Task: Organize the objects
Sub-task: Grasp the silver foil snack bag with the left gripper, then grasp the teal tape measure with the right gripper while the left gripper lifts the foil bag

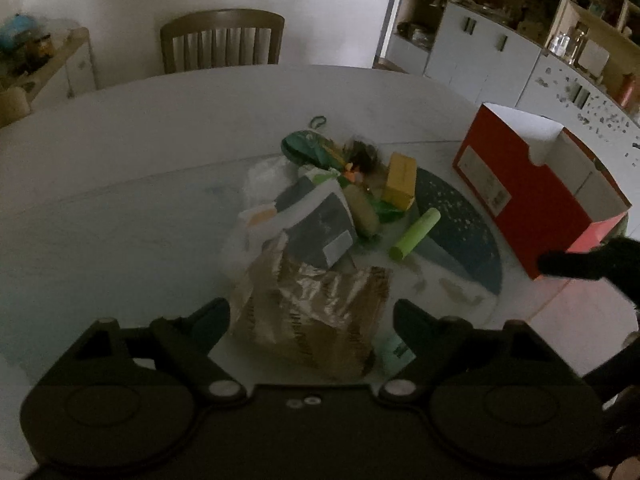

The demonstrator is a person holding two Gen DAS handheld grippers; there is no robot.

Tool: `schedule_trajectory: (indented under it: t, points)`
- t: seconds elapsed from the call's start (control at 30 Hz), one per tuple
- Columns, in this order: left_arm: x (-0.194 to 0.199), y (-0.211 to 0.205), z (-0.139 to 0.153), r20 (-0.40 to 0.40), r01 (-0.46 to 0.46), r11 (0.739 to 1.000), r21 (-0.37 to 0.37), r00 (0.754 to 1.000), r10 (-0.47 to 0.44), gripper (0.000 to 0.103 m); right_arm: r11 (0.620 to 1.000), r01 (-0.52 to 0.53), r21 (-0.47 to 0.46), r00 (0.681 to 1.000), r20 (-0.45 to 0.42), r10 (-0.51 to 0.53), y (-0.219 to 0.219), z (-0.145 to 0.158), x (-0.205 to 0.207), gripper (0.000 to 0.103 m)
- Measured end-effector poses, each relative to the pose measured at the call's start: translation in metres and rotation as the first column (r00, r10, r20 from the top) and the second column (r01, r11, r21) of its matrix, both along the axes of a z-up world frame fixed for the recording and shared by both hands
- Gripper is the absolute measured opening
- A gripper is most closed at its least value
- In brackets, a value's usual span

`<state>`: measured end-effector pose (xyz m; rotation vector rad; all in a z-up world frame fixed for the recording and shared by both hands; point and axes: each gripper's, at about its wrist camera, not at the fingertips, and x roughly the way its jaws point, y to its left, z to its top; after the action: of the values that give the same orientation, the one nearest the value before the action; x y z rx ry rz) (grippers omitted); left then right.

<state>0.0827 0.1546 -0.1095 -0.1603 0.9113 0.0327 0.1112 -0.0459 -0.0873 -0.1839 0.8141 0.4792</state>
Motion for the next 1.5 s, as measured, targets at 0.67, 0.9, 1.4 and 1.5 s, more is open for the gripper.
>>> schedule_trajectory:
  t: [0.67,0.9,1.4,1.5]
  points:
    - [0.016,0.006,-0.025,-0.021,0.044,0.997,-0.057,0.999,-0.045,0.084,0.973,-0.217,-0.081,0.967,-0.156,0.202,0.044,-0.064,0.026,0.085]
    - [0.010,0.013,-0.023,-0.012,0.046,0.995,-0.088,0.999,-0.047,0.064,0.967,-0.240,-0.086,0.959,-0.176,0.222,0.044,-0.069,0.029,0.064]
    - [-0.002,0.021,-0.020,-0.001,0.037,0.987,-0.153,0.999,-0.038,0.053,0.975,-0.194,-0.105,0.972,-0.158,0.176,0.044,-0.067,0.031,0.038]
    - [-0.006,0.022,-0.019,-0.001,0.039,0.987,-0.159,0.999,-0.039,0.053,0.981,-0.165,-0.102,0.975,-0.164,0.147,0.042,-0.067,0.032,0.038]
